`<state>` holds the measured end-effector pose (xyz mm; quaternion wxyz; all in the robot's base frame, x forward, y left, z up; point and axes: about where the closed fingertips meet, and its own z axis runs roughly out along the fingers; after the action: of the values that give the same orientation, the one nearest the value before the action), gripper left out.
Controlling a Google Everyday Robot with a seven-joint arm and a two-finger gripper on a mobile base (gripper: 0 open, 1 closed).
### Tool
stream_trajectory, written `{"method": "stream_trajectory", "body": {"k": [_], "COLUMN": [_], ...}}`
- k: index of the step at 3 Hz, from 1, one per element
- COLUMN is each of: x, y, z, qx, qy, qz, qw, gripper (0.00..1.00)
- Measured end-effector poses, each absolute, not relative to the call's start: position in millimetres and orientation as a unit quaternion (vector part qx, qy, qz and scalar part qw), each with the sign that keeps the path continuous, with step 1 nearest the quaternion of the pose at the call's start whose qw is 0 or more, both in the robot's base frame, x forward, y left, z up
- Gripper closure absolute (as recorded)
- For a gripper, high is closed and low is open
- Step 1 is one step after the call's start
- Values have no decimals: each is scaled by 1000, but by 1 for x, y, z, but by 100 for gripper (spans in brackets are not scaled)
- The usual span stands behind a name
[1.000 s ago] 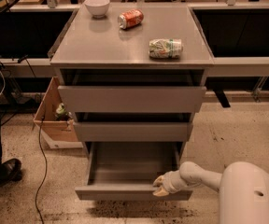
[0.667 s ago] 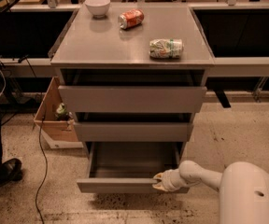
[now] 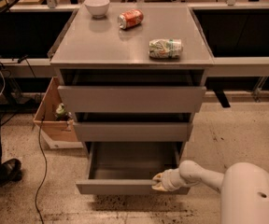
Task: Close bottom drawer
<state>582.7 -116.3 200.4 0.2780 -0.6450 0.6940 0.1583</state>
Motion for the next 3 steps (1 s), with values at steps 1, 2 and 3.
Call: {"method": "stream_trajectory", "body": {"k": [1,2,3], "x": [584,586,585], "y": [-116,-115,-117], "z": [202,211,228], "qx": [-645,-646,-648], "qy": [693,689,686], "qz": [157,152,142], "qw": [281,291,297], "gripper": [37,13,0]}}
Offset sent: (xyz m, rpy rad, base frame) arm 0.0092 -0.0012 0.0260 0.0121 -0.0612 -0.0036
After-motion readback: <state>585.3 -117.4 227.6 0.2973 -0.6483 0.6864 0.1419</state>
